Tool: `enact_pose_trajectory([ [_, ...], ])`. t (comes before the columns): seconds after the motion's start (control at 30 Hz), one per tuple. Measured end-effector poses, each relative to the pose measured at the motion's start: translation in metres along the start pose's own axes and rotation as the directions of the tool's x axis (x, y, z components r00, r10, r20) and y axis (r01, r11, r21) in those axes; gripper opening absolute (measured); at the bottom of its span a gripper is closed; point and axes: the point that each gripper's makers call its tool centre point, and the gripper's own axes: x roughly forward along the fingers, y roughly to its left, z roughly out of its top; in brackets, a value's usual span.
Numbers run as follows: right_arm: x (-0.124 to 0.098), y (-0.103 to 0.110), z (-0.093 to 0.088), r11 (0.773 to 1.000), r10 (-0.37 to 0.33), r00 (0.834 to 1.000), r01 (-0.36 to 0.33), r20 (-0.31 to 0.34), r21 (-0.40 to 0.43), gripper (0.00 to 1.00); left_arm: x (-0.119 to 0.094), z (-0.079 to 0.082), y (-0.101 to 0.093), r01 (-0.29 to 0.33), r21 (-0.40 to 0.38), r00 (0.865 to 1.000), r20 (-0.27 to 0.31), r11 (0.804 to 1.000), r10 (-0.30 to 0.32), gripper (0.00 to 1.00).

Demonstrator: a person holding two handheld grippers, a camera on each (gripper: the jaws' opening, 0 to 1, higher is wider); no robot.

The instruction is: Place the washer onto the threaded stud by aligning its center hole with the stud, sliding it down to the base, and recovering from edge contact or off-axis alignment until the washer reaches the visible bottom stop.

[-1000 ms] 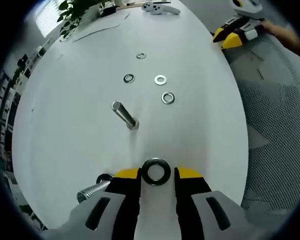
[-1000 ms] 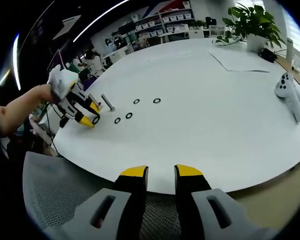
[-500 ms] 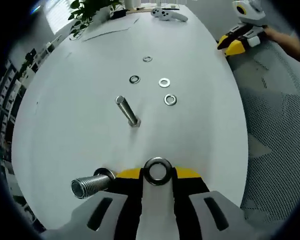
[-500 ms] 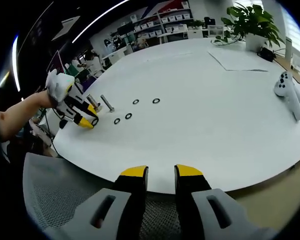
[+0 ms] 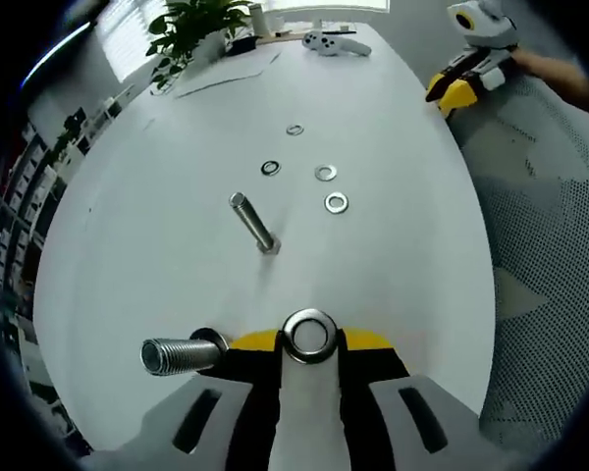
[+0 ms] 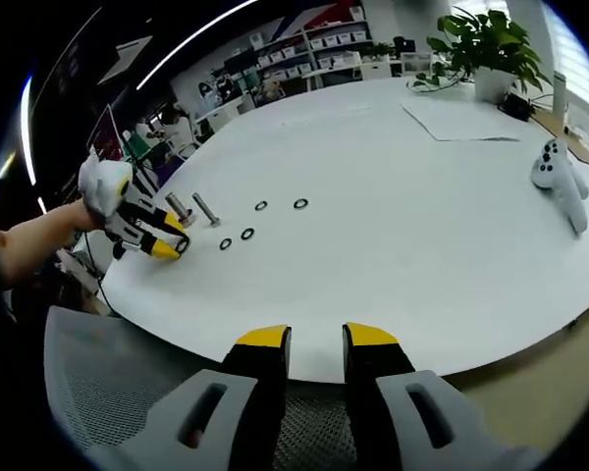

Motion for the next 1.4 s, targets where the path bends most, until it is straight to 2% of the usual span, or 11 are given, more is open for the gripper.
enact_pose_trajectory([
  [0.13,0.000,0.000,-0.001,1.000,0.004,1.000,-0.004,-0.001,0.005,0.24,-0.001,0.005,0.001,-0.006,-0.002,1.000,0.015,1.000,0.006,0.19],
  [0.2,0.000,0.001,-0.001,1.000,0.003,1.000,-0.003,-0.003,0.006,0.24,-0.003,0.011,0.004,-0.025,0.007,0.999,0.046,1.000,0.025,0.19],
  [0.4,0.000,0.001,-0.002,1.000,0.002,1.000,-0.002,-0.008,0.015,0.24,-0.011,0.018,0.008,-0.027,-0.001,0.998,0.059,1.000,0.027,0.19],
  [0.6,0.000,-0.002,-0.004,1.000,-0.012,1.000,0.012,-0.024,0.015,0.24,-0.024,0.024,0.015,-0.043,0.007,0.997,0.071,0.999,0.042,0.19],
  [0.77,0.000,-0.001,-0.005,1.000,-0.011,1.000,0.011,-0.024,0.016,0.24,-0.038,0.028,0.023,-0.060,-0.017,0.994,0.094,0.998,0.061,0.19],
  [1.4,0.000,-0.001,-0.004,1.000,-0.010,1.000,0.011,-0.017,0.025,0.25,-0.075,0.030,0.049,-0.135,-0.003,0.987,0.091,0.991,0.134,0.19],
])
